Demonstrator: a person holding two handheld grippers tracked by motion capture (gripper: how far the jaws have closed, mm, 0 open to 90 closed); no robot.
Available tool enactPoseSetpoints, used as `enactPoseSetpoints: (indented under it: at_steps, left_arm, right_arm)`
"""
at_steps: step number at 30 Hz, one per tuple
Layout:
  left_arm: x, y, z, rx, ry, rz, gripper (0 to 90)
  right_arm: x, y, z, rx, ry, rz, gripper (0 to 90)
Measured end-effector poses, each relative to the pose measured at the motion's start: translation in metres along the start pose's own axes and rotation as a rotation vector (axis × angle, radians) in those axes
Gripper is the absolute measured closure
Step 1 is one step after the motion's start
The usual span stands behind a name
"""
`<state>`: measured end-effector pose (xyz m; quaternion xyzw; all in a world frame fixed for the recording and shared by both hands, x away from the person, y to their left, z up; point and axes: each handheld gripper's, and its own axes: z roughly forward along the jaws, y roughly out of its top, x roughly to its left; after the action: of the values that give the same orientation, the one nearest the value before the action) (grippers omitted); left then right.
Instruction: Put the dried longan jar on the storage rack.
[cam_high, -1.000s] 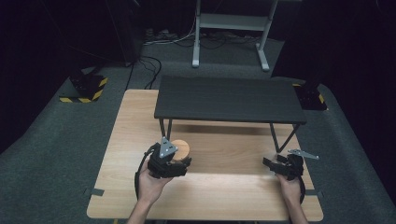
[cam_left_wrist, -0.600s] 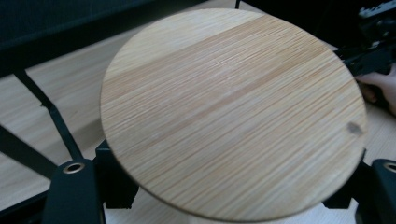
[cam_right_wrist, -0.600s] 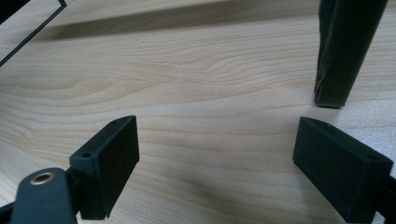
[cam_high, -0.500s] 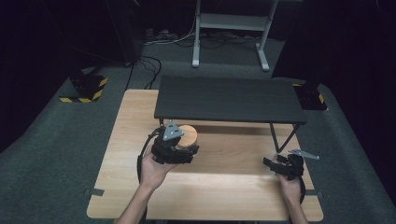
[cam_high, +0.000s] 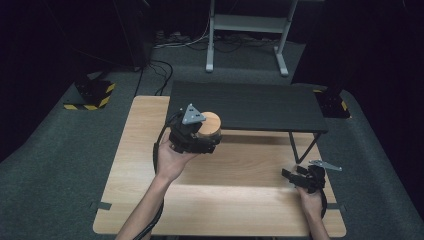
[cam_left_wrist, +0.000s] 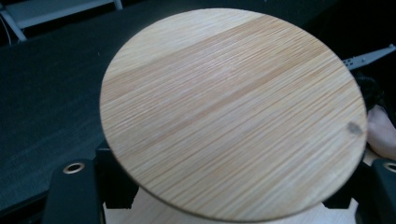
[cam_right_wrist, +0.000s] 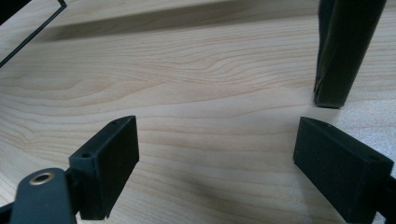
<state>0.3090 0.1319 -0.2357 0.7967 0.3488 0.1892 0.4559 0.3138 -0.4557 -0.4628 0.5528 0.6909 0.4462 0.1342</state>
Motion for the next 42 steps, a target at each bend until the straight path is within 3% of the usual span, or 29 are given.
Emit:
enactPoseSetpoints:
  at_steps: [9, 20, 34, 42]
  left_arm:
    - [0.005, 0.028, 0.023, 0.011, 0.03, -0.014, 25.6]
    - [0.014, 0.048, 0.05, 0.052, 0.076, -0.04, 25.6]
    - [0.023, 0.049, 0.073, 0.093, 0.108, -0.066, 25.6]
    - [0.025, 0.045, 0.075, 0.08, 0.118, -0.064, 25.6]
  right_arm:
    - [0.0, 0.0, 0.0, -0.001, 0.0, 0.0, 13.7]
    - [-0.001, 0.0, 0.0, -0.003, 0.003, 0.002, 13.5]
    - [0.0, -0.001, 0.0, -0.003, 0.0, 0.001, 13.6]
    - [-0.001, -0.001, 0.0, -0.003, 0.002, 0.003, 13.5]
